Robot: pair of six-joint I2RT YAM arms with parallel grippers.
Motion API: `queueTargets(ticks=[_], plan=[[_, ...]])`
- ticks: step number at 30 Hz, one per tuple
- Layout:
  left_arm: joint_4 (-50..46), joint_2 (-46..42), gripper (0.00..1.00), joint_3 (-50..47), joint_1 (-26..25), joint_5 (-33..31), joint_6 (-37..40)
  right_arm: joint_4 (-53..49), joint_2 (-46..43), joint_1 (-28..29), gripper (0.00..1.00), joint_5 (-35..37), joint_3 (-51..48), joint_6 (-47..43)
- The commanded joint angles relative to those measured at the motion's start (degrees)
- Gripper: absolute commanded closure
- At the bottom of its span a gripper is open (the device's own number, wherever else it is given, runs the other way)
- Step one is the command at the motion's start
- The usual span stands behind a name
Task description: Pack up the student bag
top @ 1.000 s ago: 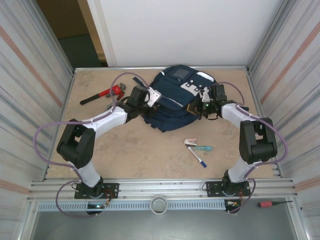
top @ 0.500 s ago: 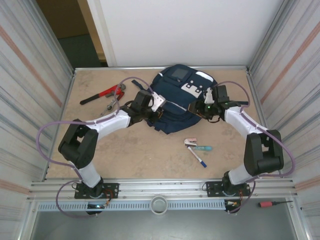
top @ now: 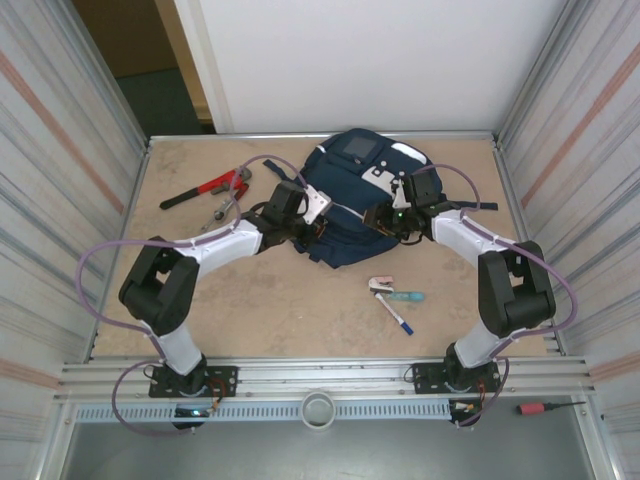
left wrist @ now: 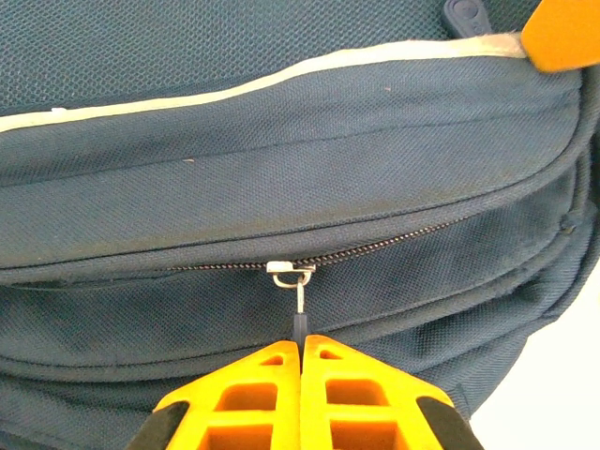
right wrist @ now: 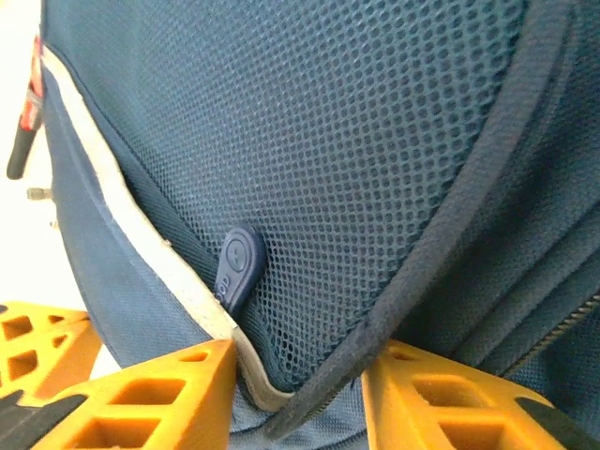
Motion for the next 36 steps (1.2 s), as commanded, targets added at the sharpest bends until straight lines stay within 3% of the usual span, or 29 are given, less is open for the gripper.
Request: queueTargets(ticks=[1,3,6,11,20,26,36], plan=[[-2.34,1.38,1.0,0.45,-0.4,-1.33,0.9,3.18,-0.06,0.47,0.8,1.53,0.28,1.89],[-3.06,2.08,1.0,1.2,0.06,-1.24,0.66,4.3,-0.95,0.49,0.92,1.52,-0.35,2.27],[-3.4,2.91,0.95,2.12,0.62,0.49,0.04,5.42,-1.73,0.56,1.0,0.92,-0.9,2.59],[-3.83,4.47,0.87,3.6,0.67,3.05,-0.06,6.46,-1.53,0.98,1.0,-0.69,-1.13,2.98],[-5.12,7.1,0.84,5.3,1.31,2.76,0.07,6.96,-2.03,1.0,1.0,-2.2,-0.82,3.4],[-4.65,5.39,1.0,4.9,2.22,0.89,0.13,3.83,-2.77,-0.46,1.0,-2.37,-1.07,0.81],[-3.76,0.08,1.0,2.79,7.38,-7.78,3.1,-7.74,-2.36,-9.45,1.0,-11.78,1.81,-11.37]])
